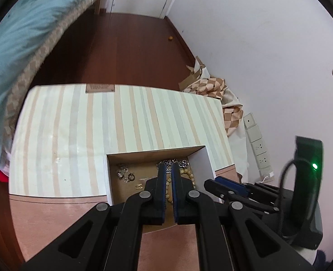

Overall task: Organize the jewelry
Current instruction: 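Lower the bracelet and ring into the box and open both grippers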

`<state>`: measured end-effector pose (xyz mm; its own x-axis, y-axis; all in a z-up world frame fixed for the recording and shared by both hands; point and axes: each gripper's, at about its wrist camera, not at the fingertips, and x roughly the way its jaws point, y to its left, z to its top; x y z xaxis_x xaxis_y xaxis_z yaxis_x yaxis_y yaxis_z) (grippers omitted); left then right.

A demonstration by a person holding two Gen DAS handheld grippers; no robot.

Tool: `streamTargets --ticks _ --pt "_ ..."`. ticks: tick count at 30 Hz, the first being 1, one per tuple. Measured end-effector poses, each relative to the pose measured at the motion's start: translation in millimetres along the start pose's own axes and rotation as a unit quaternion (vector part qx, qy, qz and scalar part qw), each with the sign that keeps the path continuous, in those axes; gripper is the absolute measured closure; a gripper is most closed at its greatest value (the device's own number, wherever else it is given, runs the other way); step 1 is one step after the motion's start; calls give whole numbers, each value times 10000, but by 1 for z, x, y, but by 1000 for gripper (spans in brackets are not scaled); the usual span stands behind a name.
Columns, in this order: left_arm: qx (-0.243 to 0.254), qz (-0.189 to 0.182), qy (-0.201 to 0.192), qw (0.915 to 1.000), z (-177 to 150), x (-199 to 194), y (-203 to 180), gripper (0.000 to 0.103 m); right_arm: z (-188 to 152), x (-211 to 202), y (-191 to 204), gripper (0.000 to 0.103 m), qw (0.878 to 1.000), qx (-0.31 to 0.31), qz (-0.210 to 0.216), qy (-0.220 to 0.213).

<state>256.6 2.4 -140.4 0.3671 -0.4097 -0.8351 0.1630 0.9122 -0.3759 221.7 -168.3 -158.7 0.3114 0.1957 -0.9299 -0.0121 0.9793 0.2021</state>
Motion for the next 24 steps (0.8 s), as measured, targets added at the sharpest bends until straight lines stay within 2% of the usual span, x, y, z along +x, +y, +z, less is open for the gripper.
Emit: streamTargets --ticks 4,6,8,10,11,12,13,14,15,19,21,24 --pt "-70 -83 166 9998 7 9 1 100 0 -5 -3 78 10000 22 -53 -80" --pt "-149 -34 274 9995 11 12 2 99 -1 -7 -2 65 9999 13 -76 -117" --pt "-256 107 345 9990 10 11 4 97 -1 -11 1 48 9997 -56 -181 -180" --pt "-224 450 295 9983 7 9 6 96 -2 -14 3 42 9992 -111 -289 -245" --pt "-172 623 257 9976 3 7 6 92 -5 -16 5 36 9987 -171 -394 -273" --pt "-146 738 251 9968 -1 7 8 75 -7 -17 7 32 9982 -210 -481 -290" --pt "-143 848 259 9960 -5 6 10 61 -9 -18 7 24 9978 -236 -537 -302" --pt "-154 972 238 9949 -10 5 13 29 -11 -18 7 18 9977 -242 -559 -307" --pt "-185 1030 199 9943 -13 4 16 18 -13 -18 7 16 9975 -255 -583 -300" --pt "-216 1272 177 9915 -27 4 25 17 -20 -15 6 11 9970 -255 -683 -251" --pt "-180 1451 140 9892 -33 2 26 8 -24 -15 5 11 9961 -253 -797 -270" --pt "-96 1711 3 9852 -42 -6 26 3 -29 -18 6 9 9952 -257 -891 -320"
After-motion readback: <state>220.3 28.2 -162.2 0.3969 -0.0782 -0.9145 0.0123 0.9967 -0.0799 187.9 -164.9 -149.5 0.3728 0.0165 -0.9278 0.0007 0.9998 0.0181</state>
